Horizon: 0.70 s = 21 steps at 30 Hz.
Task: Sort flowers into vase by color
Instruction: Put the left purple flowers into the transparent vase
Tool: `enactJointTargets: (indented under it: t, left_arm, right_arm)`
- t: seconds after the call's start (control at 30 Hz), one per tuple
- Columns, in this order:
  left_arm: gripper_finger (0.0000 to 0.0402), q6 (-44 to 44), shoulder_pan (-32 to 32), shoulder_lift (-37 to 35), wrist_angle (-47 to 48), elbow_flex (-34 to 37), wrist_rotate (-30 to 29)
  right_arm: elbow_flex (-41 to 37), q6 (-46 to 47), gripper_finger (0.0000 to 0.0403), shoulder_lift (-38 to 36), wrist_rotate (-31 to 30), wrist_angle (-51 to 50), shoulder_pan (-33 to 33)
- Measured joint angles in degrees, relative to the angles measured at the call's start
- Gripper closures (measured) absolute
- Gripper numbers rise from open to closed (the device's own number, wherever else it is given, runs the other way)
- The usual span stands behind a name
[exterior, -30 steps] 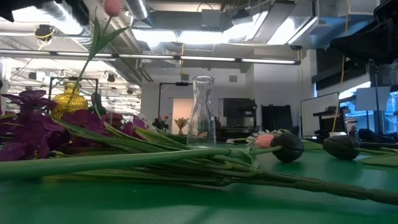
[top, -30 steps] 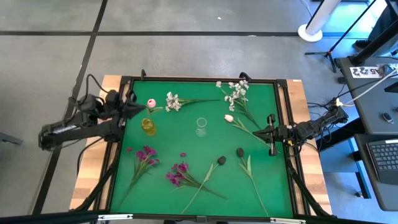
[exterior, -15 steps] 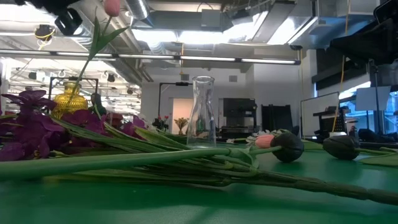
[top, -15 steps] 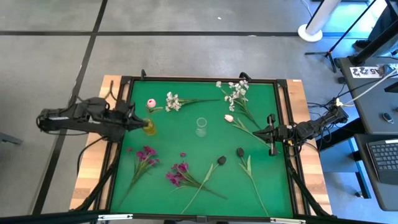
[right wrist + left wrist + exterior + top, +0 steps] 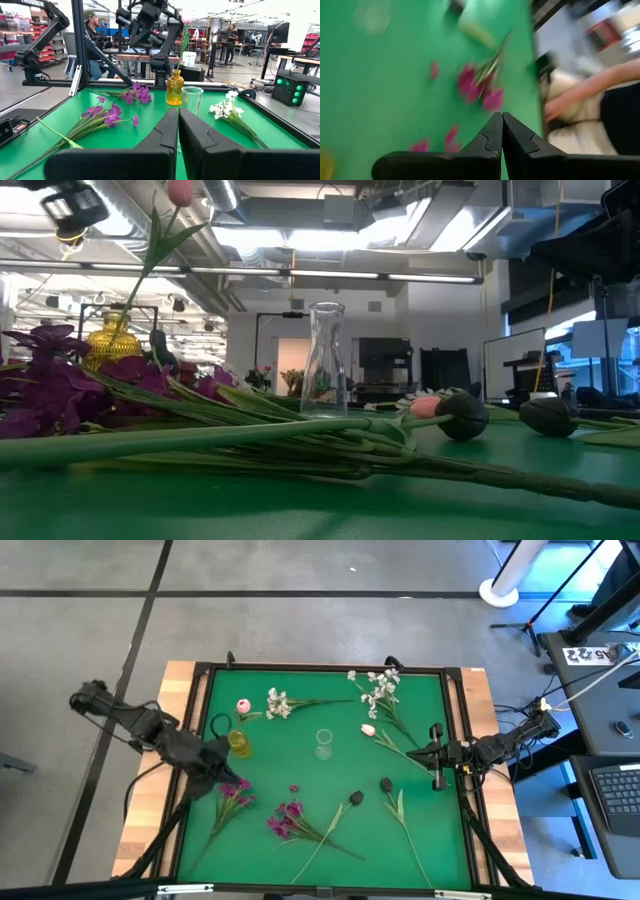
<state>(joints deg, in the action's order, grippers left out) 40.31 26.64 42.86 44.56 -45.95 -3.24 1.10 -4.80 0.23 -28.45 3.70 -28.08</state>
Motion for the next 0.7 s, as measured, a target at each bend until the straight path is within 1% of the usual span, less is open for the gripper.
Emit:
enactJointTargets:
  t: [0.1, 0.2, 0.27, 0.33, 0.4, 0.47, 0.7]
  left_arm:
    - [0.0401, 10.5, 4.3, 4.4, 10.3, -2.7, -3.4]
    - [0.0401, 22.4, 7.4, 7.8, 17.6, -3.4, -2.8]
    - [0.0401, 29.2, 9.0, 9.9, 20.3, -3.3, -2.1]
    - [0.0394, 33.5, 10.5, 12.2, 21.2, -3.3, -0.2]
    - [0.038, 35.9, 12.2, 14.3, 20.5, -3.3, 3.2]
    - [0.0362, 37.5, 13.5, 16.2, 19.3, -3.3, 5.3]
    - [0.029, 45.3, 16.7, 23.0, 14.8, -3.3, 4.3]
  right_arm:
    - [0.0, 0.0, 0.0386, 0.0, 0.0, 0.0, 0.0]
    - [0.0, 0.0, 0.0386, 0.0, 0.0, 0.0, 0.0]
    - [0.0, 0.0, 0.0386, 0.0, 0.0, 0.0, 0.0]
    - [0.0, 0.0, 0.0386, 0.0, 0.0, 0.0, 0.0]
    - [0.0, 0.0, 0.0386, 0.0, 0.0, 0.0, 0.0]
    - [0.0, 0.0, 0.0386, 0.0, 0.0, 0.0, 0.0]
    - [0.0, 0.0, 0.0386, 0.0, 0.0, 0.0, 0.0]
